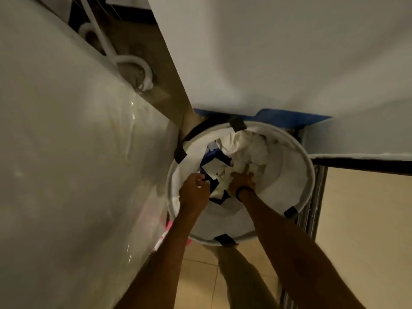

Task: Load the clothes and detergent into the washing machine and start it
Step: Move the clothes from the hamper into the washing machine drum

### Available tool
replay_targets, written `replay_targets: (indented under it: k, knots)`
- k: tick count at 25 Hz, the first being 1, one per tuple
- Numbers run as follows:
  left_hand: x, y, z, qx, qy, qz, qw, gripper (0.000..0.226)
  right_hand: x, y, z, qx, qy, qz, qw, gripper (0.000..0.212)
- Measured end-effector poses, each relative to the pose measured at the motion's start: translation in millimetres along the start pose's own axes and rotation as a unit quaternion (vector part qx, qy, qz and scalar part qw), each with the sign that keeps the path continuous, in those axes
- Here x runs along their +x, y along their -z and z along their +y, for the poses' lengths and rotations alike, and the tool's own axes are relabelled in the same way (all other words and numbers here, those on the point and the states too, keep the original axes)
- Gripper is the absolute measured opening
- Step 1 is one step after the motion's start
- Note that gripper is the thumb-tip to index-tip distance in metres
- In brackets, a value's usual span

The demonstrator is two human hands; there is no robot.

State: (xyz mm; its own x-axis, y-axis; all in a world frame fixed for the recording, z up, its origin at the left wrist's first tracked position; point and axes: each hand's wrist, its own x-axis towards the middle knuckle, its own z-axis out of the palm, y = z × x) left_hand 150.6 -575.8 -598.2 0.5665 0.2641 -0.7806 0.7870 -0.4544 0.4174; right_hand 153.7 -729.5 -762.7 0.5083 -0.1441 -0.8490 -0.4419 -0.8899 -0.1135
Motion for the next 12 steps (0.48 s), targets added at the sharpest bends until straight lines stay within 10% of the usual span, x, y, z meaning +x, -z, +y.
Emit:
replay_targets:
  k: [8,12]
  knots:
    - [-30,6,-7,-0.004,0.006,-0.002,1.0,0.023,-50,41,-4,0.117,-0.023,-0.007,0.993,0.051]
    - [-115,42,39,0.061,-0.014,-0.083,0.995,0.07,-224,132,-10,0.462,-0.037,-0.115,0.878,0.024]
